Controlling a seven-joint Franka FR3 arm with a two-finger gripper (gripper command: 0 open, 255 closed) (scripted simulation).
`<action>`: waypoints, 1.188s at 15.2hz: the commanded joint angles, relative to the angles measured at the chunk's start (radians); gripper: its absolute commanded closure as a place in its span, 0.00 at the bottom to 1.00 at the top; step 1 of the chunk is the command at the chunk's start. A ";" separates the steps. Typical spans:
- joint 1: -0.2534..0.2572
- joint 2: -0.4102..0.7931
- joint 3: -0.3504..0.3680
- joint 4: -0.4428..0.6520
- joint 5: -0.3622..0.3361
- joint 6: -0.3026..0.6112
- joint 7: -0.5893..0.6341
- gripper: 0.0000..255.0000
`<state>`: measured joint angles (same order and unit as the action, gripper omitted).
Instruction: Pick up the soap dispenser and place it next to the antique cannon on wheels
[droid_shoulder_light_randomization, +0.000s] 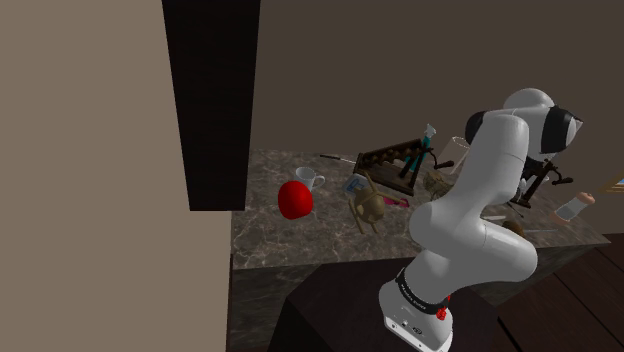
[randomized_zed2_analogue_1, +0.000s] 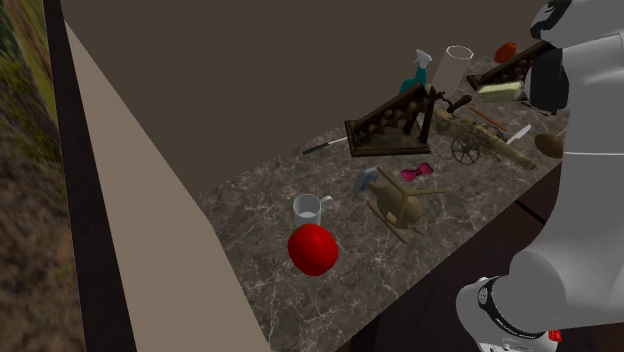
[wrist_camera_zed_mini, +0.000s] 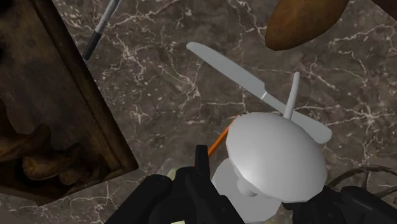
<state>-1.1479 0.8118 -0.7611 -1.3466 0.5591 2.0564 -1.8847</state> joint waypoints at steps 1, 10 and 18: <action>0.001 0.008 0.005 -0.014 0.007 0.021 -0.004 1.00; -0.010 0.063 0.037 -0.042 0.042 0.100 -0.023 1.00; -0.025 0.117 0.068 -0.049 0.072 0.159 -0.037 1.00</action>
<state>-1.1731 0.9216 -0.6980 -1.3941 0.6273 2.2083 -1.9212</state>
